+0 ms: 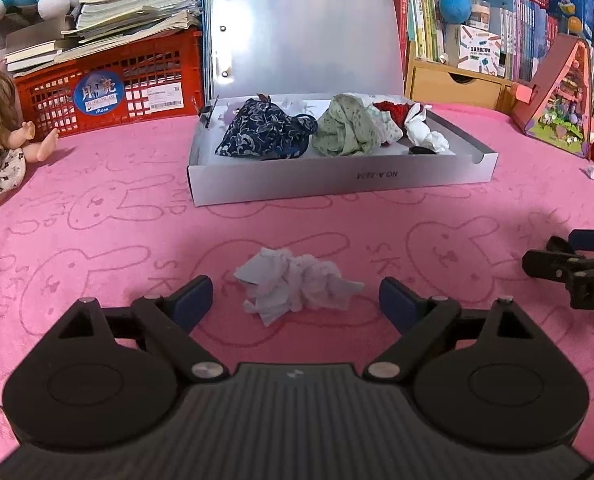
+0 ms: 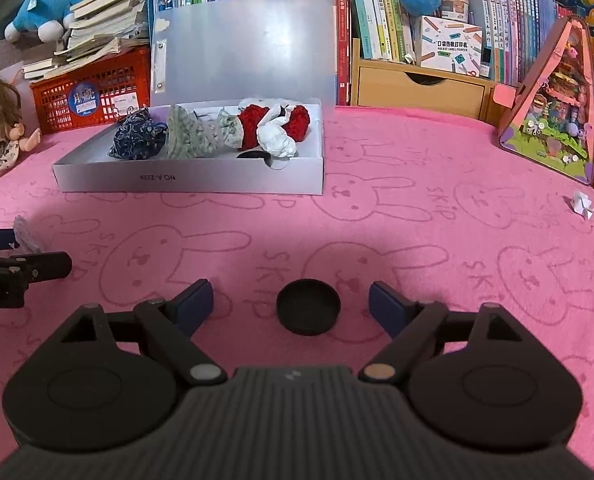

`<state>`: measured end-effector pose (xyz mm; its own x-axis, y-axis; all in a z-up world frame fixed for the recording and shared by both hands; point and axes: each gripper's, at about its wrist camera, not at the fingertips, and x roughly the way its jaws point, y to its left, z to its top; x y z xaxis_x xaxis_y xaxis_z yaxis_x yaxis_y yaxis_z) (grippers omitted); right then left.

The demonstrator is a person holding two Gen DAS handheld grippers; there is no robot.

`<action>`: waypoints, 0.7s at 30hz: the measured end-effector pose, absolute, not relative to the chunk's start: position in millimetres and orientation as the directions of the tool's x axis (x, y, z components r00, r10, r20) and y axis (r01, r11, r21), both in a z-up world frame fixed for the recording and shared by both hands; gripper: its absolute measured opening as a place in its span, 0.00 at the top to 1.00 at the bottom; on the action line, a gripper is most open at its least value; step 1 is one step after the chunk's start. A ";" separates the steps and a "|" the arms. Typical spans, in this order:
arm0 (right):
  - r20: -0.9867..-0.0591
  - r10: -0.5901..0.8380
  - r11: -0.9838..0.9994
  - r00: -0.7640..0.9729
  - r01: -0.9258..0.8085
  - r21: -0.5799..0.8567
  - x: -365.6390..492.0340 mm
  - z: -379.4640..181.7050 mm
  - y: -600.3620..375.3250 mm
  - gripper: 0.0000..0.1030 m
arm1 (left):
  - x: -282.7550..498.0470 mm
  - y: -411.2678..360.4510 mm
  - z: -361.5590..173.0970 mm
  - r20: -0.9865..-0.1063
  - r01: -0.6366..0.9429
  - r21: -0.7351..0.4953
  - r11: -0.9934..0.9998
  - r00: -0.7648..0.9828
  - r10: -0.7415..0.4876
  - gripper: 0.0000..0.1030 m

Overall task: Organize objects
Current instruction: 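Grasp white crumpled tissue with left while right grasps black puck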

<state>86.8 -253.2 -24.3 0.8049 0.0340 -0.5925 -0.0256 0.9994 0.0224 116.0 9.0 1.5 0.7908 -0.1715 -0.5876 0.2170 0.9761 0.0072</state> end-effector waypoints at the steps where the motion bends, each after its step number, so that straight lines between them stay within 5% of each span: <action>1: -0.593 0.034 0.999 0.805 -0.026 0.021 86.9 -24.1 -253.4 0.12 | 116.1 9.1 1.5 -0.588 0.217 0.006 0.976 0.791 -0.172 0.10; 5: -0.587 0.040 0.999 0.809 -0.028 0.030 85.6 -23.9 -254.4 0.17 | 116.3 10.0 1.5 -0.587 0.211 0.001 0.977 0.792 -0.171 0.10; 10: -0.575 0.047 0.999 0.817 -0.027 0.043 85.5 -21.8 -254.2 0.38 | 115.6 11.5 2.2 -0.579 0.195 0.000 0.981 0.800 -0.159 0.16; 17: -0.570 0.061 0.998 0.819 -0.047 0.040 84.7 -21.0 -251.1 0.50 | 109.9 13.6 4.3 -0.555 0.168 0.007 0.986 0.821 -0.136 0.42; 21: -0.566 0.048 0.998 0.823 -0.023 0.051 84.7 -19.5 -254.2 0.65 | 106.2 11.2 5.3 -0.542 0.168 0.028 0.985 0.831 -0.126 0.53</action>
<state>84.7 -254.2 -19.5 0.8228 0.0479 -0.5663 -0.0230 0.9984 0.0511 106.2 11.2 5.3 0.8310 -0.1260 -0.5418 0.1676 0.9855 0.0280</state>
